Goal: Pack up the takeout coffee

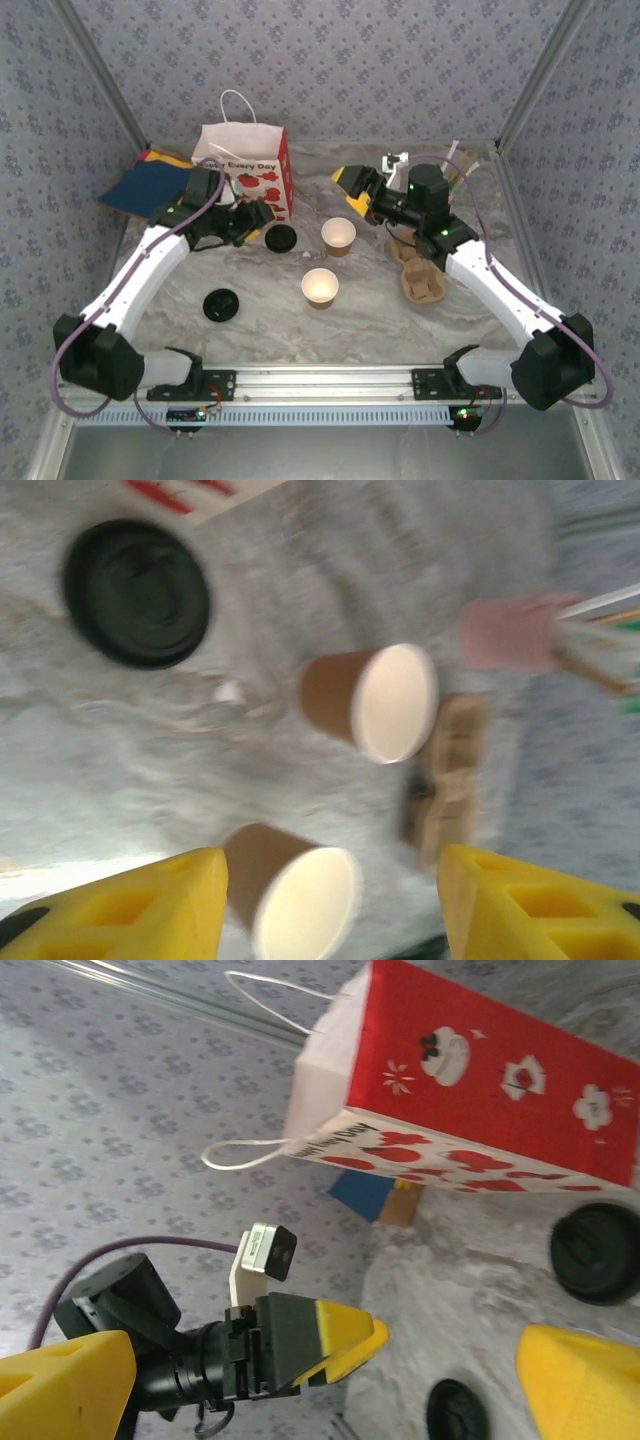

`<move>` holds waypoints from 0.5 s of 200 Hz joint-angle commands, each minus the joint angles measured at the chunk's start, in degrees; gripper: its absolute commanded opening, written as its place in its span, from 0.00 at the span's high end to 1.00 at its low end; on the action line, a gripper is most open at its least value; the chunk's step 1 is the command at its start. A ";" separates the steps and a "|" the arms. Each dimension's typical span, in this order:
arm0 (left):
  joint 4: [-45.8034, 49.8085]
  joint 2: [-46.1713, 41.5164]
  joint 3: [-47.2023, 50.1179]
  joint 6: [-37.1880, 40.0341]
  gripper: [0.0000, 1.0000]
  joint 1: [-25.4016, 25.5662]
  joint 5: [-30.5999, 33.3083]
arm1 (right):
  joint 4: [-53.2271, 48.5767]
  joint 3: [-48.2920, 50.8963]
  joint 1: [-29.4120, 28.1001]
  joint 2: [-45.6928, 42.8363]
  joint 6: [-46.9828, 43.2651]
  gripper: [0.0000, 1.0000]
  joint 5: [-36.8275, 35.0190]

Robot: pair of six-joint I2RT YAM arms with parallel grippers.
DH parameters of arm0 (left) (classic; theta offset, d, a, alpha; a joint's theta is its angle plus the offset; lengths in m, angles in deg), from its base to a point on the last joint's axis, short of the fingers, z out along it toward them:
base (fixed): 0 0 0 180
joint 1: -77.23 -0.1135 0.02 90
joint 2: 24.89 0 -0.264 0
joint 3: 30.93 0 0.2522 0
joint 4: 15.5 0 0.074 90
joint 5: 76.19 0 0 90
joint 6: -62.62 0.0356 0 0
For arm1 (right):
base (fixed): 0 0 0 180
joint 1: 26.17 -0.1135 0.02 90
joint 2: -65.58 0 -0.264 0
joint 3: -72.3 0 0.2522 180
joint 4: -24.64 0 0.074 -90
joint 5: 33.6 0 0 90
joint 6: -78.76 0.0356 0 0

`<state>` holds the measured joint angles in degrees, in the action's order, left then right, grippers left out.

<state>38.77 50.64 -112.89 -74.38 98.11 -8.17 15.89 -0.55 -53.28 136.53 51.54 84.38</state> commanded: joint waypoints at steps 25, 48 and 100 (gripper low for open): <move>13.87 10.28 -9.26 8.04 0.35 7.48 20.50 | -17.98 -1.45 0.56 -4.66 -12.08 0.00 -5.90; 16.37 16.62 -13.15 8.89 0.28 10.65 27.02 | -22.85 -0.81 1.25 -7.27 -14.70 0.00 -8.38; 14.25 27.92 -17.67 8.92 0.12 11.78 30.56 | -29.69 0.75 3.50 -13.11 -17.55 0.00 -10.97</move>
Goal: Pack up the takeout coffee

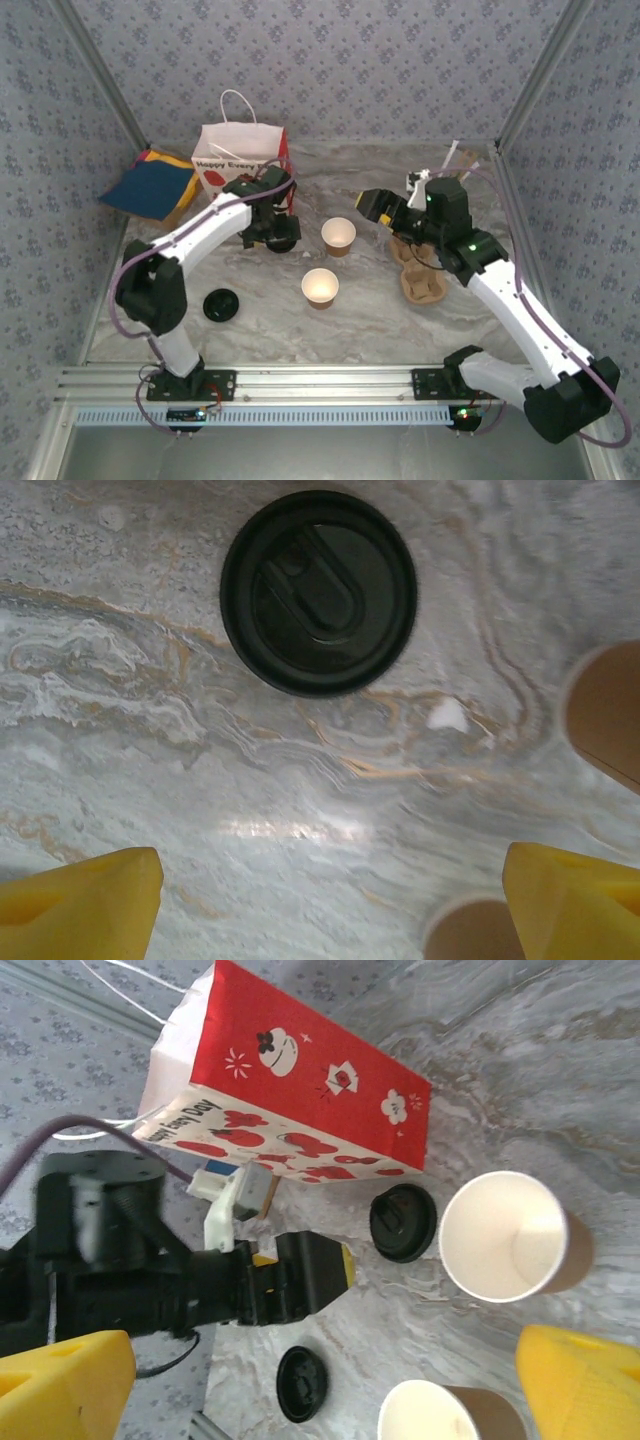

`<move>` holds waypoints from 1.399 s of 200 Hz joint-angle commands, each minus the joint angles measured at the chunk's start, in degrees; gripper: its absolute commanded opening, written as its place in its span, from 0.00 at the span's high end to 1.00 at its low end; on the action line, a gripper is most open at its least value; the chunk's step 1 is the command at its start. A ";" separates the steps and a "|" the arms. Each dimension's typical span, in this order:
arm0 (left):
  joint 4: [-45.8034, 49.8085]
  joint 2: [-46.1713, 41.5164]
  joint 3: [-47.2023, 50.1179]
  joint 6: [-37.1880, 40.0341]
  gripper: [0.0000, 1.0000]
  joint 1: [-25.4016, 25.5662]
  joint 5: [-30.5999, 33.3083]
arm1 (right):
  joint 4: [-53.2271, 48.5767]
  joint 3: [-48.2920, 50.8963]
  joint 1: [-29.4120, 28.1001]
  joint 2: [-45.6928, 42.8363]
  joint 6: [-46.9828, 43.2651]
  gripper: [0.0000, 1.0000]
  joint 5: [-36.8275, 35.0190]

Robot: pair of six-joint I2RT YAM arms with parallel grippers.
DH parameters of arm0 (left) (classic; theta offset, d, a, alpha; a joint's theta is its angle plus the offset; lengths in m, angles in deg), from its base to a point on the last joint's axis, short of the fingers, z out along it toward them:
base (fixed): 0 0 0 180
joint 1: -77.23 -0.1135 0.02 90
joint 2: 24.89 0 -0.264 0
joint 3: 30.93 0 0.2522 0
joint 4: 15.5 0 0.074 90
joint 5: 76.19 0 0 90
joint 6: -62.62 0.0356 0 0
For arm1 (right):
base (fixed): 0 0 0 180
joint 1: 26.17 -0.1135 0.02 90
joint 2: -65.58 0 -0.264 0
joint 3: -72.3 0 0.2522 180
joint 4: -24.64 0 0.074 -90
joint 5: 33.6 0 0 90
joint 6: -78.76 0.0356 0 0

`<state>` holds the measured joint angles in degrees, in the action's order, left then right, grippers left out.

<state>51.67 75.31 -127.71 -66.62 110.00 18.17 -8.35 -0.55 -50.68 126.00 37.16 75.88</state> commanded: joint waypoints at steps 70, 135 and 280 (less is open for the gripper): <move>-0.27 14.32 -9.33 1.55 0.16 -0.71 4.73 | -8.61 1.00 1.81 -5.65 -3.66 0.00 -4.06; -1.65 18.30 -10.79 2.25 0.16 -2.10 2.77 | -8.92 0.99 2.04 -5.64 -3.71 0.00 -4.54; -1.20 20.10 -11.52 2.37 0.15 -2.01 2.69 | -7.62 1.19 2.36 -5.19 -3.13 0.00 -3.48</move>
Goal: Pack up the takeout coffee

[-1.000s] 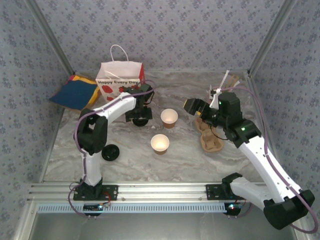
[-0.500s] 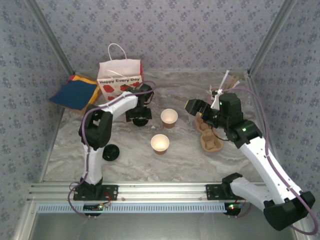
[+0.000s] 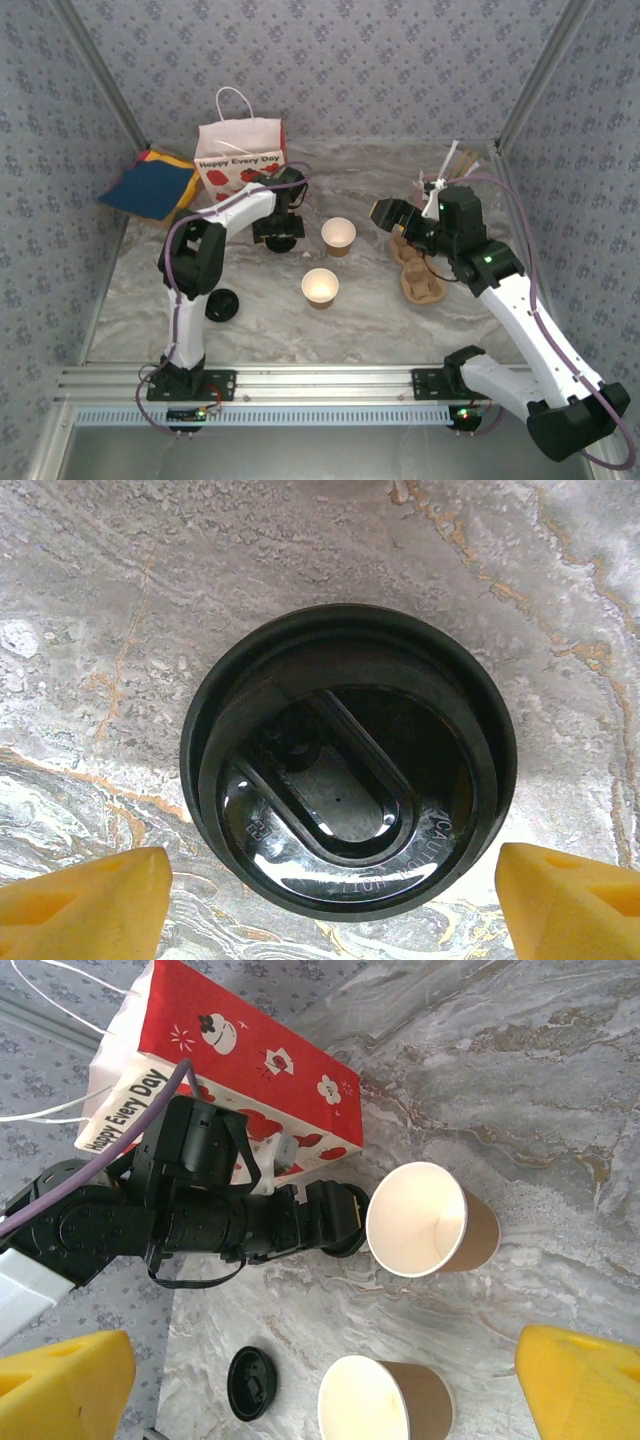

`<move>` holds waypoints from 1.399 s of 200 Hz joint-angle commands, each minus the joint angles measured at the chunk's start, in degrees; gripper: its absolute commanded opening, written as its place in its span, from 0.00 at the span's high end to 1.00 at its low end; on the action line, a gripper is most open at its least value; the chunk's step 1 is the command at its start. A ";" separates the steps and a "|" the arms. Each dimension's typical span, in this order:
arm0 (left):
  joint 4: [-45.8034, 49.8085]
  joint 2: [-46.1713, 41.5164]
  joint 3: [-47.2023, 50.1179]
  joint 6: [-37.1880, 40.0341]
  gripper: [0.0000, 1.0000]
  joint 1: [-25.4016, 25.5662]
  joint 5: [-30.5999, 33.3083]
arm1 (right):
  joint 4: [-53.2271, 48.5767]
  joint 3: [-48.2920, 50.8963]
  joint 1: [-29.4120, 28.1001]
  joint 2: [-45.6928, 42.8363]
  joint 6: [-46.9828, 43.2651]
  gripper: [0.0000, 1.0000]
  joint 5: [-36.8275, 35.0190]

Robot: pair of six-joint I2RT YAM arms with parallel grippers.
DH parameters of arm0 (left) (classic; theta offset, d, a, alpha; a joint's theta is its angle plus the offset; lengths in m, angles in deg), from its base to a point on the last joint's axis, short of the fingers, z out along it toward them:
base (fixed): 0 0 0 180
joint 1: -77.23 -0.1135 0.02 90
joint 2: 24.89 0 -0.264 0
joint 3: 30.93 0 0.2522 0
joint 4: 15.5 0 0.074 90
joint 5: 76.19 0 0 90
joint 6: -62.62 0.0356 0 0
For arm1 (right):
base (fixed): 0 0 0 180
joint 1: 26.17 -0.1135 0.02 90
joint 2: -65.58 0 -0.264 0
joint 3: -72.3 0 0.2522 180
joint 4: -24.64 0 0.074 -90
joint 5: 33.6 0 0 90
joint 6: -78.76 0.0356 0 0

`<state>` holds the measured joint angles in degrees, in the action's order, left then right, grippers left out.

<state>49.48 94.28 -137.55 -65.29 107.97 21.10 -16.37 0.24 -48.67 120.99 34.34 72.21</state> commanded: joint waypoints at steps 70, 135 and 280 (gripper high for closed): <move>0.66 2.72 -2.64 1.61 0.16 0.04 -0.43 | 0.36 0.66 0.20 -0.42 -0.01 0.00 0.27; -0.02 3.04 -1.81 1.42 0.22 -0.05 -0.65 | 0.78 0.91 0.18 -0.40 0.15 0.00 0.33; -0.97 1.79 0.05 1.08 0.36 -0.29 -1.05 | 1.19 1.35 0.09 -0.54 0.43 0.00 0.30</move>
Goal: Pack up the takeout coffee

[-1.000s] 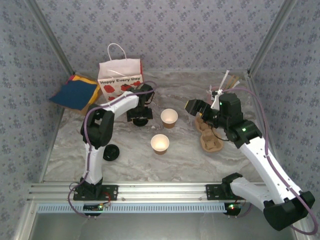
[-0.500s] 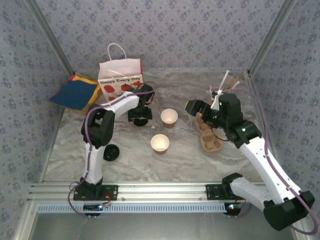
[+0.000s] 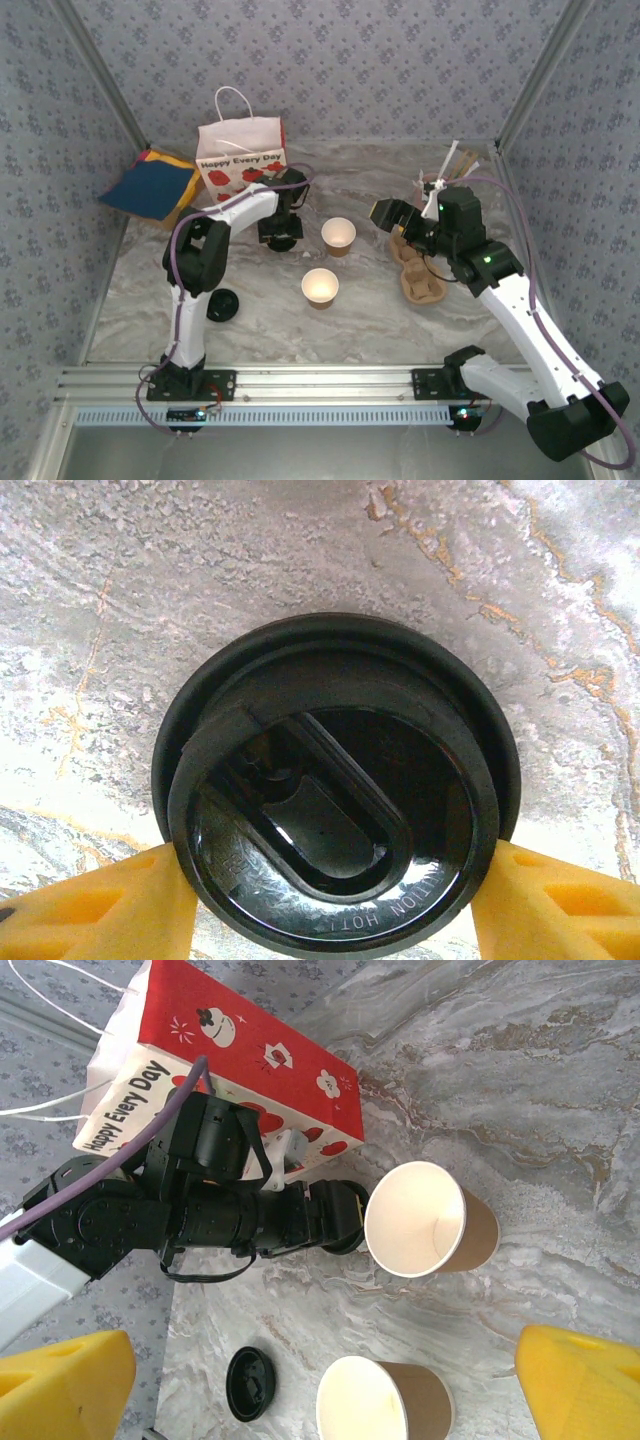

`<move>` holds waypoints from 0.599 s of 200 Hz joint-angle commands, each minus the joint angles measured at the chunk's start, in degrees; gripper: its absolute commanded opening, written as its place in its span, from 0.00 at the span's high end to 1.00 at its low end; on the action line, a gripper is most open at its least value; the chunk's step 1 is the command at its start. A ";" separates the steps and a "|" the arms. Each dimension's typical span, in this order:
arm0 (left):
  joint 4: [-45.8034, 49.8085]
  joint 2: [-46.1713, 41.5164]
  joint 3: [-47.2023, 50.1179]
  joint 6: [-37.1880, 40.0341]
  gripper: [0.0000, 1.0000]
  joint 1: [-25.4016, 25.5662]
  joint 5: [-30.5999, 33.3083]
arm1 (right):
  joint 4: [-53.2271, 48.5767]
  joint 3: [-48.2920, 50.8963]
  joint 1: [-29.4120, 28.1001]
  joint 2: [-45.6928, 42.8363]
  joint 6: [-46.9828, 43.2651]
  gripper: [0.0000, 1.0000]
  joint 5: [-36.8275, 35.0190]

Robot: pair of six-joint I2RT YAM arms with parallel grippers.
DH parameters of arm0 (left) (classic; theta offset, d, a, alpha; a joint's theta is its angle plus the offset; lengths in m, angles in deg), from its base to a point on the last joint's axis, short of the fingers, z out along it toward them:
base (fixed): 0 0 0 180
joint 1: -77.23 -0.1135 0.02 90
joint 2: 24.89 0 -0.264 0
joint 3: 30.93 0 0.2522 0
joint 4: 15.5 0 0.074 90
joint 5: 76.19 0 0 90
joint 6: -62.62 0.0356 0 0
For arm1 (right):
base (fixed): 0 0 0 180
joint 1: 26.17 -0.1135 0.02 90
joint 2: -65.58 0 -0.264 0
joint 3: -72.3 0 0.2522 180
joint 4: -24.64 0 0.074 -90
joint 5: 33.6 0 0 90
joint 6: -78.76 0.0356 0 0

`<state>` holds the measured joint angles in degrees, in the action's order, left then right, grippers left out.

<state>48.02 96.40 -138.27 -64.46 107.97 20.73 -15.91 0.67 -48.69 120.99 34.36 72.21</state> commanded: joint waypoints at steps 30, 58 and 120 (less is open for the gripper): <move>0.97 -2.14 0.92 -0.06 0.38 -0.25 -0.30 | 1.01 1.17 -0.04 -0.55 0.53 0.00 0.28; 1.22 -4.08 1.37 -0.32 0.38 -0.22 -0.06 | 1.56 1.57 -0.32 -0.56 0.78 0.00 0.25; 1.05 -6.37 4.16 -0.68 0.38 -0.02 -0.12 | 2.21 1.97 -1.01 -0.43 1.02 0.00 0.07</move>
<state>47.95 92.49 -135.34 -64.48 107.97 20.71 -14.55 2.31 -49.19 120.99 34.80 72.21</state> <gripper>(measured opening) 0.616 0.997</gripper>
